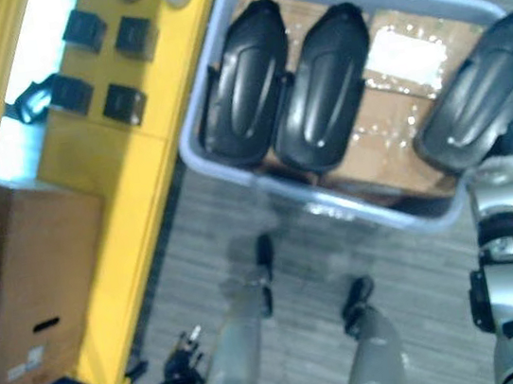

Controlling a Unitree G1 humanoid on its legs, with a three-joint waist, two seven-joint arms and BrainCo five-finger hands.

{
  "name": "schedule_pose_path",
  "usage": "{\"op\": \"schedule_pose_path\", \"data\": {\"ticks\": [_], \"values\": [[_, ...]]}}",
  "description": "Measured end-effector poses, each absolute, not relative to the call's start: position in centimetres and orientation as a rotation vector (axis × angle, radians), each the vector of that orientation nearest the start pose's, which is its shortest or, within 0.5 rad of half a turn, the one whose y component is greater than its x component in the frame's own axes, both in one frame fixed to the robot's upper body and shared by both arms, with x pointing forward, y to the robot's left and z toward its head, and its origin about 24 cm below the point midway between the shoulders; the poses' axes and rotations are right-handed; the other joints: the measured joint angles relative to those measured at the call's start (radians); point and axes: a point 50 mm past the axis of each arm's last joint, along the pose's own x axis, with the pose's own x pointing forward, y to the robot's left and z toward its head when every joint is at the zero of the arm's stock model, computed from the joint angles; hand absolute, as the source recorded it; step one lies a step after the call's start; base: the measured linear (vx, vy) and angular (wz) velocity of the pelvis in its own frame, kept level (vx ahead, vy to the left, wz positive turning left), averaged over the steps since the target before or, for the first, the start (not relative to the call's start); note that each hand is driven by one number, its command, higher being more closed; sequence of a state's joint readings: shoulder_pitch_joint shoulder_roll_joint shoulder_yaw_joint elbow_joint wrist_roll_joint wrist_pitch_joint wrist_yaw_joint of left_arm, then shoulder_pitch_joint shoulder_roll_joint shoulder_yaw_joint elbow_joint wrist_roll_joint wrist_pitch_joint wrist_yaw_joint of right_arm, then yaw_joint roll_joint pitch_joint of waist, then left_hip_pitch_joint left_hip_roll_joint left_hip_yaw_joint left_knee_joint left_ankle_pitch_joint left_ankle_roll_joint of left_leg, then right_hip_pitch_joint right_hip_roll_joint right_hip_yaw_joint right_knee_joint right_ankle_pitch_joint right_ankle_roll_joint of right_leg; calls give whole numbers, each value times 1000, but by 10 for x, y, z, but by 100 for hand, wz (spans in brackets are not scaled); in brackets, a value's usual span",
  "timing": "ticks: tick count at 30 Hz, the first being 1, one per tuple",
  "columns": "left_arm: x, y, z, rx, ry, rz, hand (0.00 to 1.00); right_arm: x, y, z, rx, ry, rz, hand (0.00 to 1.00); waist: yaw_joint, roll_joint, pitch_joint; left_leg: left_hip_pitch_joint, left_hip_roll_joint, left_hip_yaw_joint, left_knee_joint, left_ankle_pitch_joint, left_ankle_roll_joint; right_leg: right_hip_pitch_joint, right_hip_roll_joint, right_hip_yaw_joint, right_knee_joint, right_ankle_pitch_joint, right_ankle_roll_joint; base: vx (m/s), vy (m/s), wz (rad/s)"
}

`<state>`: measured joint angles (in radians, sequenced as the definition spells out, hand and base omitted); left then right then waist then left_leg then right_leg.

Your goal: Walk over and take plastic housings, then place them on the shelf

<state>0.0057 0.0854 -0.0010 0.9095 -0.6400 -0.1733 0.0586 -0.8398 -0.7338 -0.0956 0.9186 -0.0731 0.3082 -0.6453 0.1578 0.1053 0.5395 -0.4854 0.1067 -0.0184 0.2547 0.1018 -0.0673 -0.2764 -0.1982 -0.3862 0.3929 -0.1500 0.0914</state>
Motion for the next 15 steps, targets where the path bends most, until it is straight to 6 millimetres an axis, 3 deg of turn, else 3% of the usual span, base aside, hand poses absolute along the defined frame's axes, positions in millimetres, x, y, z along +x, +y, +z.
{"op": "schedule_pose_path", "data": {"ticks": [4, 6, 15], "values": [[157, 206, -127, -429, 703, 445, 0, 333, -372, 193, -625, 73, -1145, 100, -5, -59, -6, 15, 12, 2, -3, -1, -2, 17, 10, 4, -25, 2, -1, -32, 4, -6], [156, 208, -127, -434, 701, 457, 0, 334, -371, 194, -626, 65, -1144, 100, -5, -70, -8, 15, 13, 2, -4, -1, -2, 20, 12, 3, -33, 5, 1, 0, 0, 0], [154, 219, -126, -400, 696, 474, 0, 335, -368, 194, -641, 53, -1138, 100, 0, -78, -8, 23, 10, 4, -21, 3, 3, 58, 29, -3, -107, 59, 8, 20, 6, 1]]}}
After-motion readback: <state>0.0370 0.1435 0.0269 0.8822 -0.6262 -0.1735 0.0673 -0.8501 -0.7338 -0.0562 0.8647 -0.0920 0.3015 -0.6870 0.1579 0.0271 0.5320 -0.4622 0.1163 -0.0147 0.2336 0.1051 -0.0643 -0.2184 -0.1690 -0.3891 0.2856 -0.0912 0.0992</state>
